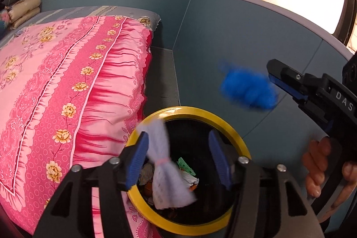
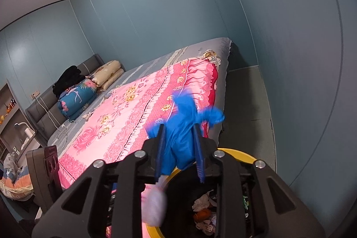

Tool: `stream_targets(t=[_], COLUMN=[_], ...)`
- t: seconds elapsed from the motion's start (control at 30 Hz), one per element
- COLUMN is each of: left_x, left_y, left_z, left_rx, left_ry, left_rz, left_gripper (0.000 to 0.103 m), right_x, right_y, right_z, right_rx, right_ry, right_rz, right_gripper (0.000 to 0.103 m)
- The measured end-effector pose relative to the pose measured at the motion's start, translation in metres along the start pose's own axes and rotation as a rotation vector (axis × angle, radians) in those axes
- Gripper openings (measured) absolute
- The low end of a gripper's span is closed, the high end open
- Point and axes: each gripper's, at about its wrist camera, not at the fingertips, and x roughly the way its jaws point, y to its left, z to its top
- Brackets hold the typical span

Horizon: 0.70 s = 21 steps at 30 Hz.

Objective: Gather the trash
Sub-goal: 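Open both tools to drop the mesh net and glove into the bin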

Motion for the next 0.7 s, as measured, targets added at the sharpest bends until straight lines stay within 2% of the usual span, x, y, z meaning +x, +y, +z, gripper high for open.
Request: stream_targets(t=[0.13, 0.43, 0.53, 0.7], left_x=[-0.011, -0.051, -0.071, -0.111], left_y=[0.007, 0.042, 0.061, 0.098], left_z=[0.001, 0.002, -0.004, -0.02], left_rx=[-0.01, -0.062, -0.081, -0.119], left_ry=[-0.03, -0.126, -0.161, -0.231], left_rz=[0.01, 0.079, 0.131, 0.268], left_gripper=[0.061, 0.061, 0.061, 0.061], right_x=[-0.005, -0.009, -0.005, 0.018], right_y=[-0.002, 0.01, 0.024, 0.061], right_z=[-0.001, -0.001, 0.0, -0.007], right_rx=[0.012, -0.026, -0.06, -0.135], right_ry=[-0.023, -0.037, -0.019, 0.053], right_rz=[-0.007, 0.001, 0.025, 0.094], right_gripper=[0.031, 0.033, 0.033, 0.036])
